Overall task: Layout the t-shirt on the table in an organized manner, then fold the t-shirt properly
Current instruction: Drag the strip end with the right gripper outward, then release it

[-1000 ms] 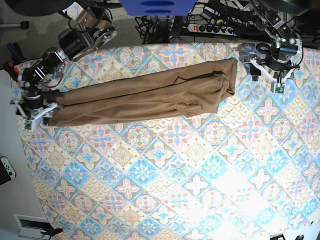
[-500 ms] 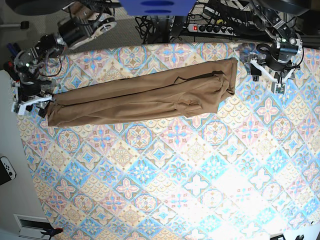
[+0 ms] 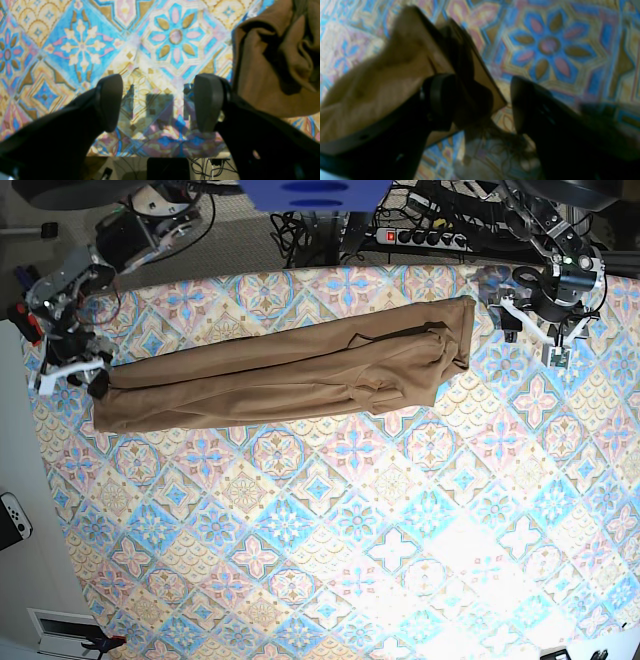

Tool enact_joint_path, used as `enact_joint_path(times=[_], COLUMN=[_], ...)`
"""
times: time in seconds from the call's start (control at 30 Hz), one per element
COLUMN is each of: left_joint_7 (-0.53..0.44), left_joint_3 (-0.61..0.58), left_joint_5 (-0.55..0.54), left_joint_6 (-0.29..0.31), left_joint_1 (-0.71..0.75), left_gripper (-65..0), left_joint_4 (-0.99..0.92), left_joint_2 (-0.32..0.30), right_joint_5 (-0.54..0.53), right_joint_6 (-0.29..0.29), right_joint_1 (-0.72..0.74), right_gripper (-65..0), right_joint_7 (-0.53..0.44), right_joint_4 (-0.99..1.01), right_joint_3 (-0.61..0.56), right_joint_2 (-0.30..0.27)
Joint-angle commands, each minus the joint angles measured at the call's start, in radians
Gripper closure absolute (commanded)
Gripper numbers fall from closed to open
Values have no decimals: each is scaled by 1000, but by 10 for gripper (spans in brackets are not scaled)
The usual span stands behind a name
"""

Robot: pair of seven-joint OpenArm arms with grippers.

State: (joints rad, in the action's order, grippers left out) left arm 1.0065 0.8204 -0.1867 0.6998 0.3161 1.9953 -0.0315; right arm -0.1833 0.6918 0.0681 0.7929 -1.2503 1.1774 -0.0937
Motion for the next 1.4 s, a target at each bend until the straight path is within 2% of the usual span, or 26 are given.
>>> enact_joint_path(times=[0.0, 0.33, 0.67, 0.77, 1.03, 1.37], left_joint_7=[-16, -18, -18, -19, -18, -19], left_joint_3=[1, 1, 1, 1, 1, 1], left_joint_5=[-9, -9, -9, -9, -9, -7], left_joint_6=[-2, -2, -2, -2, -2, -2], left_joint_1=[-1, -5, -5, -2, -1, -2], left_gripper=[-432, -432, -432, -432, -432, -432], left_joint_4=[17, 17, 17, 17, 17, 17], left_joint_2=[-11, -11, -11, -11, -11, -12], right_joint_5=[12, 12, 12, 15, 18, 18], right_joint_6=[6, 6, 6, 6, 6, 6], right_joint_1=[11, 11, 14, 55, 92, 88], right_gripper=[-342, -342, -342, -342, -342, -342], right_joint_7=[21, 21, 20, 20, 20, 26], right_joint_4=[-3, -92, -81, -79, 93, 99], right_joint_3=[-1, -1, -9, -9, -11, -86], right_joint_2=[-5, -5, -7, -7, -8, -7])
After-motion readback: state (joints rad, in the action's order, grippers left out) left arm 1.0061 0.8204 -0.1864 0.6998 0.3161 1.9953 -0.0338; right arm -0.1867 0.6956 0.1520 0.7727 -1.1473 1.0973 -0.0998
